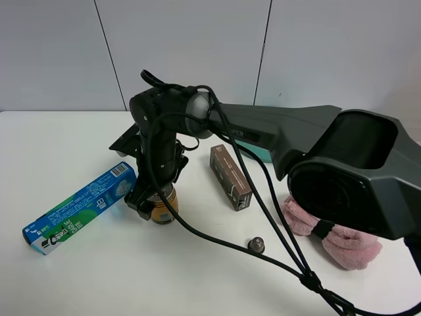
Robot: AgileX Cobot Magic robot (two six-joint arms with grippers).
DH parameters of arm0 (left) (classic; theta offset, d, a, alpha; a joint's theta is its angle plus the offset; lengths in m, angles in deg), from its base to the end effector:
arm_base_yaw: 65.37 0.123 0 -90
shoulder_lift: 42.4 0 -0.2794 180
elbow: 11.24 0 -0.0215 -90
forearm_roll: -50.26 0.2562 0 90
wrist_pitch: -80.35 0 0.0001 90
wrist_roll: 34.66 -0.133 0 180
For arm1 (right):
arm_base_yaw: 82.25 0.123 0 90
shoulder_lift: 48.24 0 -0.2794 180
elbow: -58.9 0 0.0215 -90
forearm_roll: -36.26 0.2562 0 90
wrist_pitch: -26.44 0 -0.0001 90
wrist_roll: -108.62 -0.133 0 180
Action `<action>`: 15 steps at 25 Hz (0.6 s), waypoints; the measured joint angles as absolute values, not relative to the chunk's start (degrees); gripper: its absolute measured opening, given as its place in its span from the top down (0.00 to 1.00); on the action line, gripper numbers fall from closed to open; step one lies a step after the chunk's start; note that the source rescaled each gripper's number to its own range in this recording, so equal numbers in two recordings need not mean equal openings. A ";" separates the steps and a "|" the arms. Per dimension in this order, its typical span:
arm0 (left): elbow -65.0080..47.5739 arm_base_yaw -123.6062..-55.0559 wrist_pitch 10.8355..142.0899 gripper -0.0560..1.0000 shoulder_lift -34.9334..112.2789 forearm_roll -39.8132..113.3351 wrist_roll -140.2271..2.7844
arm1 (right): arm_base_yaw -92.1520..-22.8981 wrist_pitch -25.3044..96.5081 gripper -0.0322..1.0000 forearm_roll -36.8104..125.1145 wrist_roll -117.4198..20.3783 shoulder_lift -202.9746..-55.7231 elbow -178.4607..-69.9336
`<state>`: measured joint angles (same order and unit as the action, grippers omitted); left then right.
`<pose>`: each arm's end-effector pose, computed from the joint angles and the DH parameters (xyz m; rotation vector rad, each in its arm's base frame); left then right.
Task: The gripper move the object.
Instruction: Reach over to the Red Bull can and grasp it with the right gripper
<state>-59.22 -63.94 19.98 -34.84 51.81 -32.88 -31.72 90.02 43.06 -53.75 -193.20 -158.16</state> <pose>0.0416 0.0042 0.2643 -0.0580 2.0220 0.0284 0.3063 0.3942 0.0944 -1.6368 2.5405 0.2236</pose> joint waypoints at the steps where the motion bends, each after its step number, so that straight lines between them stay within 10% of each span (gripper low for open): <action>1: -59.22 -63.94 19.98 0.00 -34.84 51.81 -32.88 | -31.72 90.02 0.00 43.06 -53.63 -193.36 -158.16; 15: -59.22 -63.94 19.98 0.00 -34.84 51.81 -32.88 | -31.72 90.02 0.12 43.68 -53.19 -194.70 -158.16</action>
<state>-59.22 -63.94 19.98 -34.84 51.81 -32.88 -31.72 90.02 43.68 -53.19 -194.70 -158.16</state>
